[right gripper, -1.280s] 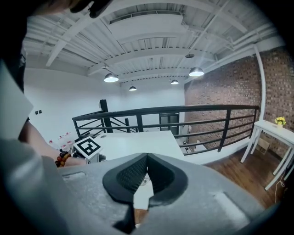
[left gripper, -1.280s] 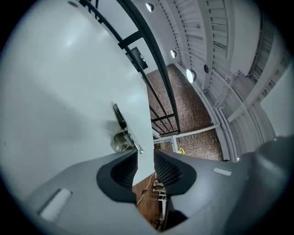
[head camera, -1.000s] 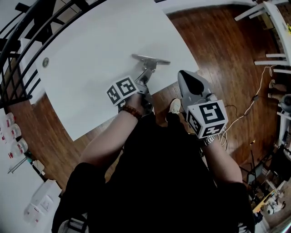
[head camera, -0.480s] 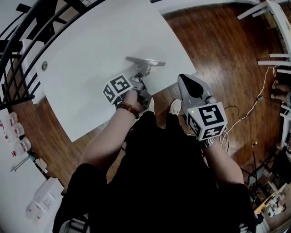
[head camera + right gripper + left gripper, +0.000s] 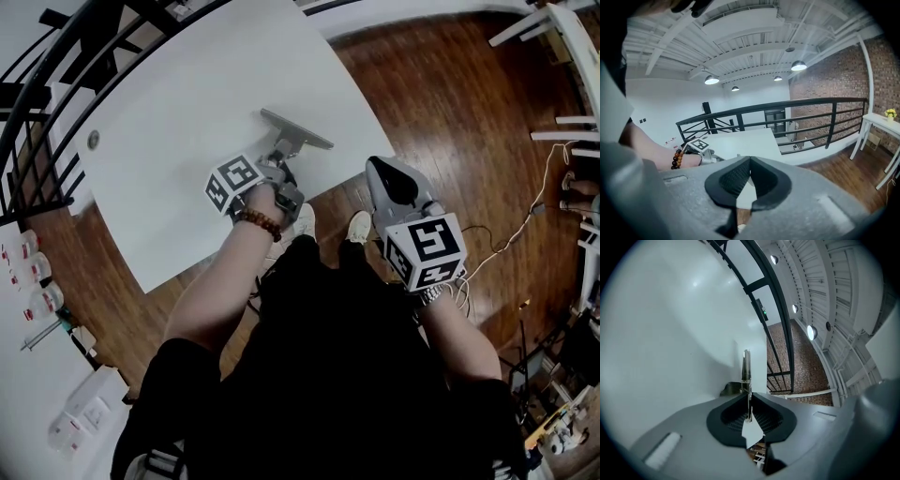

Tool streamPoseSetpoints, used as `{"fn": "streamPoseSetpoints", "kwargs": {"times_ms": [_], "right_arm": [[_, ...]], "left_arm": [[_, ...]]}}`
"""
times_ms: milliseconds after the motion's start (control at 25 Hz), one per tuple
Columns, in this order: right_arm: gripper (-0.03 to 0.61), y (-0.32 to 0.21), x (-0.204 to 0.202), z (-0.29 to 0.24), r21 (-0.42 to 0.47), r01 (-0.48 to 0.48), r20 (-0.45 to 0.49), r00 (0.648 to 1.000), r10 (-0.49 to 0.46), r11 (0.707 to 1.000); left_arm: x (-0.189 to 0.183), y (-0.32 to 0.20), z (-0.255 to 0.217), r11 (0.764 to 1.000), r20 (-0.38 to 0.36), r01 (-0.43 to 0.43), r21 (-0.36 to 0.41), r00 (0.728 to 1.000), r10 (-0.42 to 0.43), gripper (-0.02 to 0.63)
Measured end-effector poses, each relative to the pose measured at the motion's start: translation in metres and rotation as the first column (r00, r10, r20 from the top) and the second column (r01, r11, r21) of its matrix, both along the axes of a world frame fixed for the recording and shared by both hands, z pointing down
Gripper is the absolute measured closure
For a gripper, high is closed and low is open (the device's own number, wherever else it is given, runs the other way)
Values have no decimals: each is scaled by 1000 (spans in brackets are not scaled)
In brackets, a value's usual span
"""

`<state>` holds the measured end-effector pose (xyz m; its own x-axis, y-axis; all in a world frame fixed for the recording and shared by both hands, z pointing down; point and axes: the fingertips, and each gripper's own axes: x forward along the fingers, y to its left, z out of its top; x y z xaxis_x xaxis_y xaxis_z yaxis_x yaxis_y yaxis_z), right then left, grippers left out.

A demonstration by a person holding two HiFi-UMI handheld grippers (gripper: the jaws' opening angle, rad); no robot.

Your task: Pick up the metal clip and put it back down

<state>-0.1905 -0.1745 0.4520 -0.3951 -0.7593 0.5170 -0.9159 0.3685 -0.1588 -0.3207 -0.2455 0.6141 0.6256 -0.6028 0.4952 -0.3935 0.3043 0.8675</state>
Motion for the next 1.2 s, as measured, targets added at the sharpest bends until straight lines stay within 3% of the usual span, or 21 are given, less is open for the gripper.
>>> {"fn": "streamPoseSetpoints", "kwargs": {"times_ms": [200,440,880,1200], "right_arm": [[586,-1,3,-9,19,18,8,1000,-18,1000],[586,-2,1,-22,63,49,33,998,-52,997],[586,10,-21,-58,172,133,67,987,-146,976],[586,11,-24,-74,209,175,73,978,-193,962]], "left_arm": [[0,-1,-19,999,7,8,41,1000,-8,592],[3,4,-61,990,27,-19,141,1000,15,594],[4,31,-169,917,97,-74,392,995,39,593],[6,44,-200,898,73,-42,437,997,11,594]]}}
